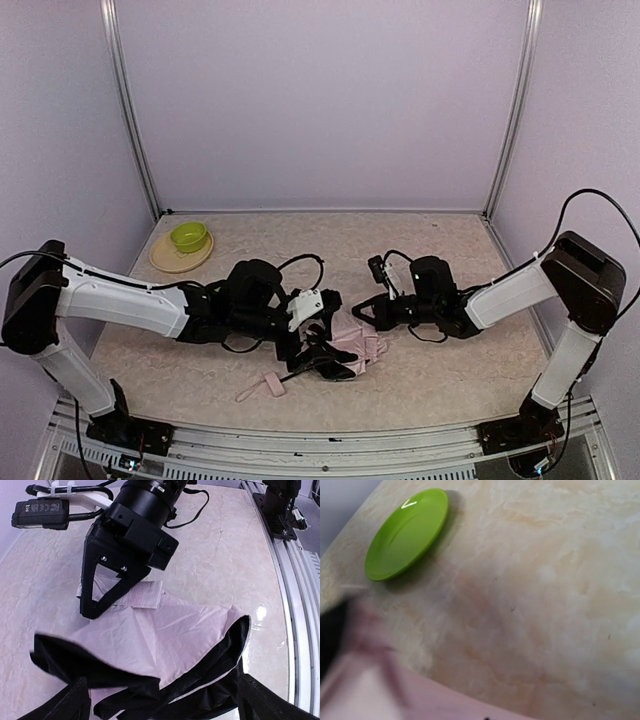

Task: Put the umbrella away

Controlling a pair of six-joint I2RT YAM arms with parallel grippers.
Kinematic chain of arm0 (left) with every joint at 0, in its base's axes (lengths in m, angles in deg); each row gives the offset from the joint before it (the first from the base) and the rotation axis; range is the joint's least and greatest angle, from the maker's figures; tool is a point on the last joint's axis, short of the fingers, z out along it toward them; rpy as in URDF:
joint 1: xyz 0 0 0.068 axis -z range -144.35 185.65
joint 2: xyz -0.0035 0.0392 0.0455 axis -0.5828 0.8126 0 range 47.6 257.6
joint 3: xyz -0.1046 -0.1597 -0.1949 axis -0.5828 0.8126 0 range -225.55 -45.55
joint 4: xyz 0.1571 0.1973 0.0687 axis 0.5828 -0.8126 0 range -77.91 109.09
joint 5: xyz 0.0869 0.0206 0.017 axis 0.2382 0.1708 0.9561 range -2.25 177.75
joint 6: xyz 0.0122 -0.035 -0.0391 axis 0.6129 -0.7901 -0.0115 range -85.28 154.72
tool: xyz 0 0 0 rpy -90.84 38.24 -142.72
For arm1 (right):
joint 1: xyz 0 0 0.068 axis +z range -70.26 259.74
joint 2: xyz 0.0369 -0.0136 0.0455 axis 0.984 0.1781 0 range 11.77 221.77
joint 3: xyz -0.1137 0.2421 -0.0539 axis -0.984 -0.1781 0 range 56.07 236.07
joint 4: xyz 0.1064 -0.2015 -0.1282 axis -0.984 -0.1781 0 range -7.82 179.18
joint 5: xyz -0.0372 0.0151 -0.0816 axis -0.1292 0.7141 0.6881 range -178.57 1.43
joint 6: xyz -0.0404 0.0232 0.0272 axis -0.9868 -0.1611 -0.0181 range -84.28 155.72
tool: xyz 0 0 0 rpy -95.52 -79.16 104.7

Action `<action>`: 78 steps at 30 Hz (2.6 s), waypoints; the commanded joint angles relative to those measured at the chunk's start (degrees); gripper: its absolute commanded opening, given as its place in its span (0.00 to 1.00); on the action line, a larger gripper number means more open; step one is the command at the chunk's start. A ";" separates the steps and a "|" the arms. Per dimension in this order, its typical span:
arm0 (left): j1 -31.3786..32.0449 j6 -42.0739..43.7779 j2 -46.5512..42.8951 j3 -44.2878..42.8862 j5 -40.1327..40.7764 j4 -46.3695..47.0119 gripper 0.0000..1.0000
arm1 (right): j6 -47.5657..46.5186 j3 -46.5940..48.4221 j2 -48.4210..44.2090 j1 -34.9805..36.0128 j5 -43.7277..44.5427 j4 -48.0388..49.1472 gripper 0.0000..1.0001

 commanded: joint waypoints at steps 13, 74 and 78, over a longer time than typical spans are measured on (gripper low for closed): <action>3.64 -3.98 11.95 -7.03 14.75 -13.08 0.99 | -0.73 2.37 0.35 -0.54 -0.63 -0.65 0.00; 11.89 6.47 -7.72 -4.25 12.73 -13.76 0.99 | -4.60 11.12 19.03 0.65 1.19 -4.07 0.00; 13.63 7.65 1.79 -11.37 13.11 -12.68 0.99 | -4.33 12.01 18.82 0.64 1.84 -5.85 0.00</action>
